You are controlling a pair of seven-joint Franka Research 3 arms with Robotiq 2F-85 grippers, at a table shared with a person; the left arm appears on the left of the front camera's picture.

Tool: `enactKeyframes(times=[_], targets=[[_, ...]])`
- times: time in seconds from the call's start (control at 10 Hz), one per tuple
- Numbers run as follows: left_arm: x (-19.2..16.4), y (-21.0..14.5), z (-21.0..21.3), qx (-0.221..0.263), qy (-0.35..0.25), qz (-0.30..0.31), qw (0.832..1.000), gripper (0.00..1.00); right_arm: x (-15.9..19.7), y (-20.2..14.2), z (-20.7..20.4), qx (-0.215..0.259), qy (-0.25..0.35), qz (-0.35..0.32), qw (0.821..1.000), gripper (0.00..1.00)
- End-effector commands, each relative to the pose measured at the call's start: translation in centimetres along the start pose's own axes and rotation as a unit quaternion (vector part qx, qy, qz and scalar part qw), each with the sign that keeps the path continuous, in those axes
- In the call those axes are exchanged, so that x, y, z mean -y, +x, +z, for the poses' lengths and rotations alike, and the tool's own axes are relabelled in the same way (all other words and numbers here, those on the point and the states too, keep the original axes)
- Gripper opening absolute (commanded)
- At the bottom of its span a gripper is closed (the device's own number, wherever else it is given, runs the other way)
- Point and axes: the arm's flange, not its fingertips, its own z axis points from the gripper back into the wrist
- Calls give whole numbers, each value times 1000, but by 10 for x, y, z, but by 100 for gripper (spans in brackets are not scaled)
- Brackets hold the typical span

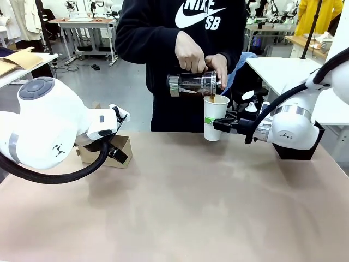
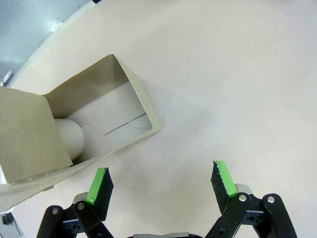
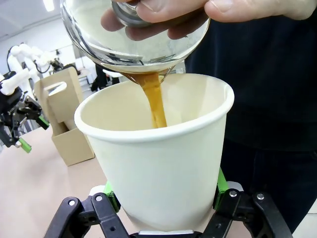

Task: Pour a drink into a cup and package it in a carrier.
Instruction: When a person places the Paper Cup Lid on the 600 ml Paper Cup , lift the 600 ml Paper Cup.

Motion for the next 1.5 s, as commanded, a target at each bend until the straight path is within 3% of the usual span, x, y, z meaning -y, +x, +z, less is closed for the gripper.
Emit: enactKeyframes(times=[0.0, 1.4], targets=[[-1, 0, 0, 1, -1, 1, 1000, 100, -5, 2, 1, 1, 1, -2, 1000, 80], [-1, 0, 0, 1, -1, 1, 1000, 100, -5, 2, 1, 1, 1, -2, 1000, 80]])
